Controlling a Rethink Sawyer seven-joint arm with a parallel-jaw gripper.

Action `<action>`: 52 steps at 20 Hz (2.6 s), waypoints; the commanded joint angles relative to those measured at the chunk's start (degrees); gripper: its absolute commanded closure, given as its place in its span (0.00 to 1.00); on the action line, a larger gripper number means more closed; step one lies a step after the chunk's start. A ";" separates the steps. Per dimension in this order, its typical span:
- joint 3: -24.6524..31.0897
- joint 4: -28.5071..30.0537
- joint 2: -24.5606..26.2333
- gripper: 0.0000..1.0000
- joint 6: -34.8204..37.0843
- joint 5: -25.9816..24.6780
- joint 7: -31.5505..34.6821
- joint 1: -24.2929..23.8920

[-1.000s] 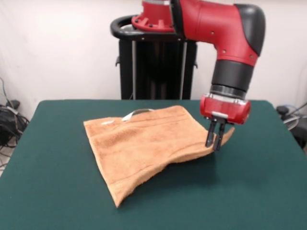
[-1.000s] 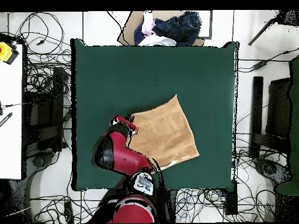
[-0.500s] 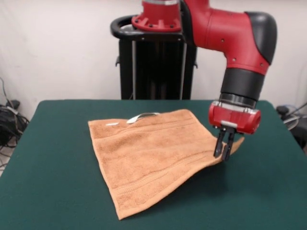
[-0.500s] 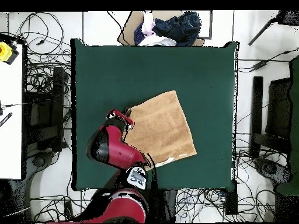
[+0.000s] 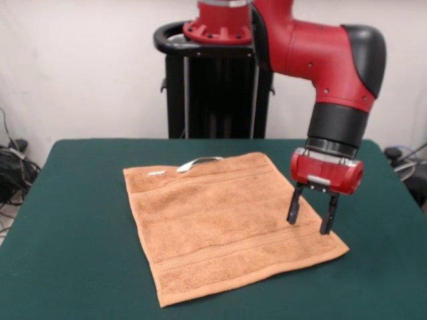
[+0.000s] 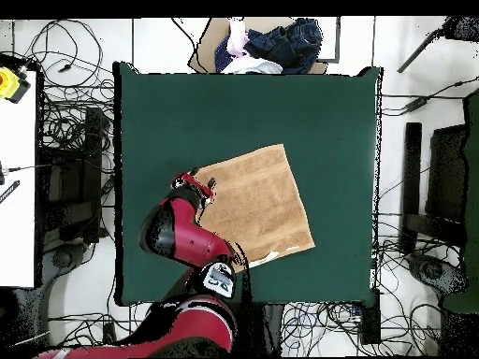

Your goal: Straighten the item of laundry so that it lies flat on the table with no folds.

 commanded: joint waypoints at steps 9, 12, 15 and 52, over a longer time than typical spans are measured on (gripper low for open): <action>4.31 -0.70 -1.54 0.00 8.10 4.41 12.16 0.09; 4.44 0.09 -1.84 0.00 8.01 3.76 12.33 -0.06; 5.97 1.67 -2.26 0.00 8.81 1.14 12.46 -1.37; 3.93 18.59 -0.32 0.00 3.60 -22.80 11.38 -12.83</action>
